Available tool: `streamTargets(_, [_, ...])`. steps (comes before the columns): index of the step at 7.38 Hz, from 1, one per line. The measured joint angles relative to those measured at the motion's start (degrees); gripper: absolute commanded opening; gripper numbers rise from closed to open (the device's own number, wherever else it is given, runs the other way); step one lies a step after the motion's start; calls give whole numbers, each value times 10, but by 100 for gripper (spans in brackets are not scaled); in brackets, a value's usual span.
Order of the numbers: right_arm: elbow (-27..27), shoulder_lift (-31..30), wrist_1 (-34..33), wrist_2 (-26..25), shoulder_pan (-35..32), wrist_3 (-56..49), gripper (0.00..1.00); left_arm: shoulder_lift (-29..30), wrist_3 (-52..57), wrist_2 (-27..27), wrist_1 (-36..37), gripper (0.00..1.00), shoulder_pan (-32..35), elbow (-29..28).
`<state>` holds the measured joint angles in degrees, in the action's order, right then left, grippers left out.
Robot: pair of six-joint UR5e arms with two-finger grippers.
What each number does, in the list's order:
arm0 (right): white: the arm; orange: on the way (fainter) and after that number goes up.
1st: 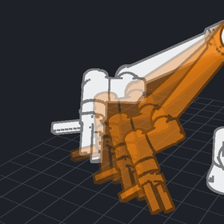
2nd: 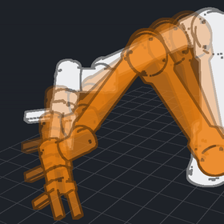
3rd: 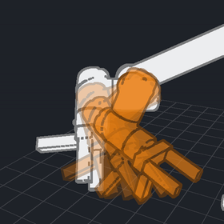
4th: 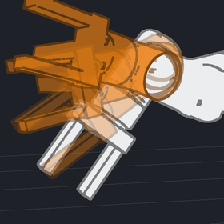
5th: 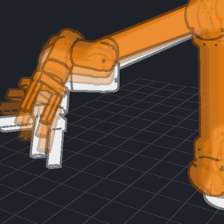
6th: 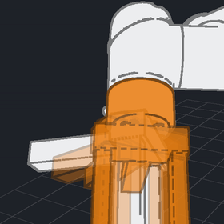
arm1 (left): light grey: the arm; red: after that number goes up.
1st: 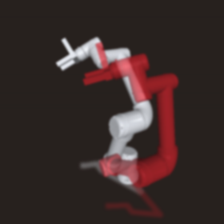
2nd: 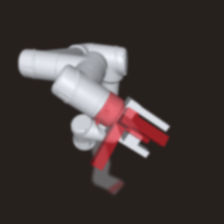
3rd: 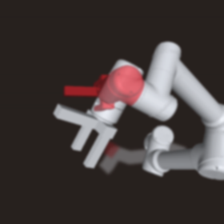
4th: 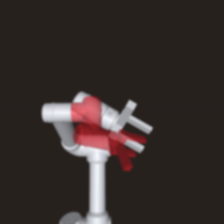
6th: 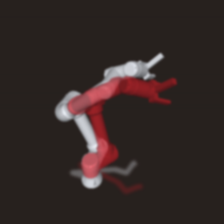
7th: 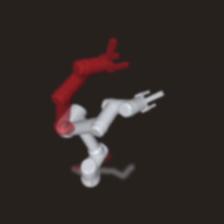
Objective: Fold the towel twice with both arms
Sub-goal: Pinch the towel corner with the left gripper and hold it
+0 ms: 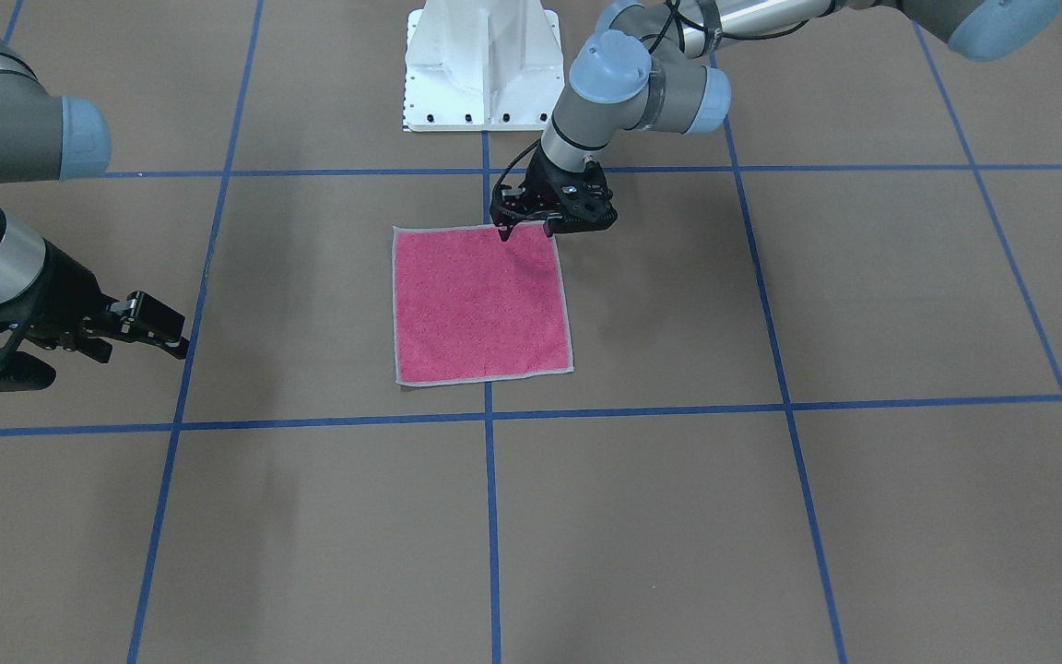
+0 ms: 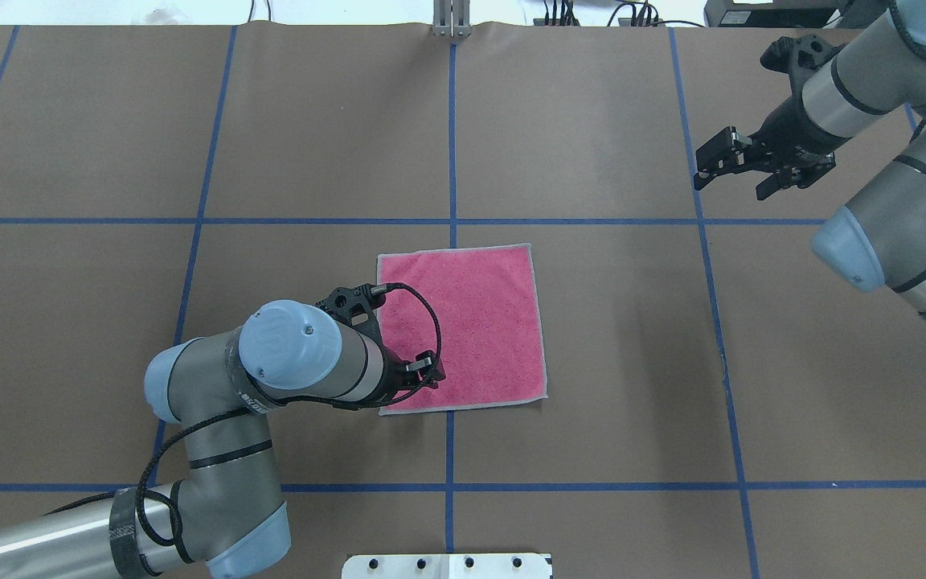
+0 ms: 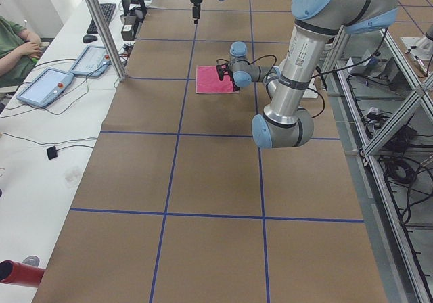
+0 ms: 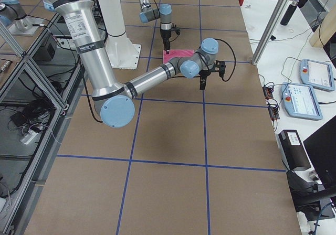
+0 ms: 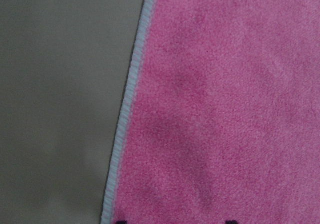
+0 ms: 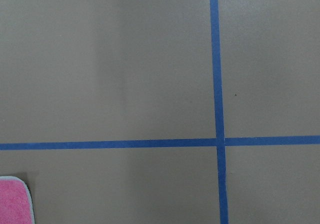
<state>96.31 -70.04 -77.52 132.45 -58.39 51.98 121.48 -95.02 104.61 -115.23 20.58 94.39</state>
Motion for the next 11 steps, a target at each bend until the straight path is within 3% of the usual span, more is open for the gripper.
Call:
streamTargets(2, [-1, 0, 0, 0, 0, -1, 99, 0, 0, 1, 0, 89, 0, 1])
streamTargets(3, [-1, -1, 0, 0, 0, -1, 99, -1, 0, 1, 0, 90, 0, 1])
streamTargets(11, [-3, -1, 0, 0, 0, -1, 99, -1, 0, 0, 0, 89, -2, 0])
